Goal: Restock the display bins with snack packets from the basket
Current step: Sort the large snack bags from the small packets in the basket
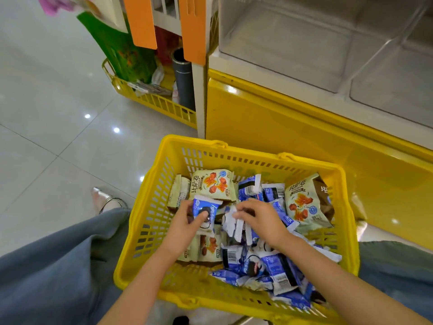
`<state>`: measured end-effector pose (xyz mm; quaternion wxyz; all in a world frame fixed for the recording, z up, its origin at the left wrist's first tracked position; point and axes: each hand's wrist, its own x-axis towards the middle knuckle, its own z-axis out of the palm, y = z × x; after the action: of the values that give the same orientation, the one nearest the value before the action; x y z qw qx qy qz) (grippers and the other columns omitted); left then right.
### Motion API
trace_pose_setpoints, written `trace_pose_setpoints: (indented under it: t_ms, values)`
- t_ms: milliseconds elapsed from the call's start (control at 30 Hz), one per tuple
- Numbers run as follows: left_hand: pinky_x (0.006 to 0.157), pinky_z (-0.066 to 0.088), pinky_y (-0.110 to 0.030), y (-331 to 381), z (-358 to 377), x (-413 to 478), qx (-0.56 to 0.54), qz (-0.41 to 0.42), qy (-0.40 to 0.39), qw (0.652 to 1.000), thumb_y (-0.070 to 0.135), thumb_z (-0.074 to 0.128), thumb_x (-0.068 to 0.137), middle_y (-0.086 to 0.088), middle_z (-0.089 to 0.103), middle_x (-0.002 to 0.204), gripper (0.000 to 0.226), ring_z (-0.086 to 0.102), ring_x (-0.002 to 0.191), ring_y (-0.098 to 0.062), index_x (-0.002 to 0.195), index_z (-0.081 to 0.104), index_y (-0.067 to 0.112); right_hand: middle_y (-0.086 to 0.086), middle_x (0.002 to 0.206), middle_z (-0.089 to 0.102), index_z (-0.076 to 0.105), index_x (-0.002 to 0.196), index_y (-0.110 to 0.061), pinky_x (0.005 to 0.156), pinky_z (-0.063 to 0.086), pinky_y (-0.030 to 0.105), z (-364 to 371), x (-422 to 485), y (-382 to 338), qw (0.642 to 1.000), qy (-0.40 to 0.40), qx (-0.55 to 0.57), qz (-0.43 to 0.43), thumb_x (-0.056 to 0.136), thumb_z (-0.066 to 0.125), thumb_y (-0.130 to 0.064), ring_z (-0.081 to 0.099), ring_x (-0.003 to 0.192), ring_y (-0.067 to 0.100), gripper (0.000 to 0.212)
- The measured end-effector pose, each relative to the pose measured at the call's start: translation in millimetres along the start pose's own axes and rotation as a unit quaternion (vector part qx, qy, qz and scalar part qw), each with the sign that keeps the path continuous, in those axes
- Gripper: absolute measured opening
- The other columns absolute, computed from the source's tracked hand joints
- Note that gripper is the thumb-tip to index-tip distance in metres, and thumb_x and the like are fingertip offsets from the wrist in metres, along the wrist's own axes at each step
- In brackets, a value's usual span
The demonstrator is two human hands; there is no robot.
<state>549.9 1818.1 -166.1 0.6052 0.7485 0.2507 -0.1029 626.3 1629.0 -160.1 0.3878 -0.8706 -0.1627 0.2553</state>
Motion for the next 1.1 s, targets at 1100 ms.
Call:
trace_pose_setpoints:
  t_ms: [1100]
  values:
    - [0.093, 0.036, -0.021, 59.6, -0.3, -44.9, 0.277, 0.255, 0.087, 0.922, 0.024, 0.045, 0.095, 0.010, 0.047, 0.120, 0.029, 0.044, 0.110, -0.004, 0.124, 0.048, 0.024, -0.010, 0.125, 0.054, 0.048, 0.128, -0.027, 0.086, 0.039, 0.016, -69.4, -79.1, -18.3, 0.957, 0.062, -0.279, -0.046, 0.095, 0.034, -0.053, 0.052, 0.111, 0.005, 0.044]
